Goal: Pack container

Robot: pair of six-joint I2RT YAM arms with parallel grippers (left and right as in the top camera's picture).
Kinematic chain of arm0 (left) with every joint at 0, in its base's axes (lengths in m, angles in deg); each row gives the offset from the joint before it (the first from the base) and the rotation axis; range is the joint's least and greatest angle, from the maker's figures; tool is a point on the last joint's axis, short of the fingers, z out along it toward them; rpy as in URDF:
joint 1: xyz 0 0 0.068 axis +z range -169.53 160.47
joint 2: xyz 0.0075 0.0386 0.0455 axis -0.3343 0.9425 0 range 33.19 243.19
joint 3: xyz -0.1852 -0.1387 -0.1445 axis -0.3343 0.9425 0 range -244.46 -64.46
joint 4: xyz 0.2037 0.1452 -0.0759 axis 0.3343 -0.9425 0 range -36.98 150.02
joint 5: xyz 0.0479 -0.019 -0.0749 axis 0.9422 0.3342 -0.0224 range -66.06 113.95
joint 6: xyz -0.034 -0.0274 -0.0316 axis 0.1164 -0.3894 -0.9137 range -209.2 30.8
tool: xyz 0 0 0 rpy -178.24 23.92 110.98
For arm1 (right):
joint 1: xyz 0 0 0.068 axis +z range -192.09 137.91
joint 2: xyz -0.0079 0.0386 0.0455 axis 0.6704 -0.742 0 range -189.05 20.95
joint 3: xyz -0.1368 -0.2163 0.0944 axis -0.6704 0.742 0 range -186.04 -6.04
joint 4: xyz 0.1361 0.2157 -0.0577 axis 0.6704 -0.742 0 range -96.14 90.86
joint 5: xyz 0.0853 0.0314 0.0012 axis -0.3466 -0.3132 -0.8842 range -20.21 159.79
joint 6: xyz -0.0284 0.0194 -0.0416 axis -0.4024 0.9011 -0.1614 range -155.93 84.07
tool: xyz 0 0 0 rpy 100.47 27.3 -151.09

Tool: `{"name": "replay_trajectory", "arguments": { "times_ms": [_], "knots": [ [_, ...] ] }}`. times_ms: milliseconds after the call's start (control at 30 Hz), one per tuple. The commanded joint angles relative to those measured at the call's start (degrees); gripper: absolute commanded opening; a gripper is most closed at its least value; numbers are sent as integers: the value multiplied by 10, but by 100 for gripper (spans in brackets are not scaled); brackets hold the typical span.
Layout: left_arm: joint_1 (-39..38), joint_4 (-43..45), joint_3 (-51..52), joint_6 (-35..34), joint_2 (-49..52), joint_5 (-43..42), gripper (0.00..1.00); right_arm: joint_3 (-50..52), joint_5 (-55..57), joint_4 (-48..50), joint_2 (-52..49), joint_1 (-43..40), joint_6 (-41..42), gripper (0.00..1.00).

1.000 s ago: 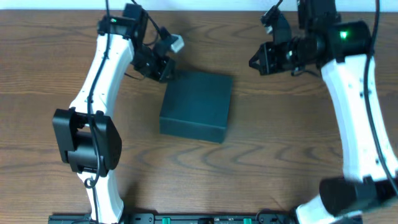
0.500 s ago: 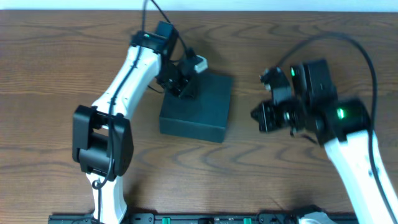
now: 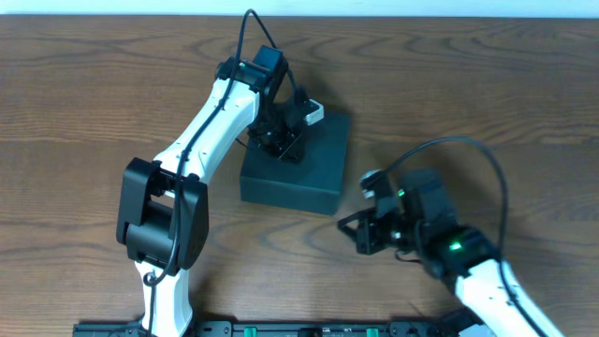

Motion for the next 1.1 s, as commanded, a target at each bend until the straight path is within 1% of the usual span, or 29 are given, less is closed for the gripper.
{"name": "replay_trajectory", "arguments": {
  "times_ms": [0,67,167,367,467,767,1067],
  "knots": [
    [-3,-2,3,-9,-8,6,6,23,43,48,-12,26,86,2],
    [-3,-2,3,-9,-8,6,6,26,89,64,-25,37,105,1],
    [-3,-2,3,-9,-8,6,6,26,130,87,-52,46,110,2],
    [-3,-2,3,-9,-8,6,6,26,143,180,-126,54,115,1],
    [-3,-2,3,-9,-8,6,6,26,165,208,-152,54,136,1],
    [-3,-2,3,-9,-8,6,6,26,237,214,-161,49,149,2],
    [-3,-2,3,-9,-8,6,6,26,253,216,-161,31,149,2]
  ]
}}
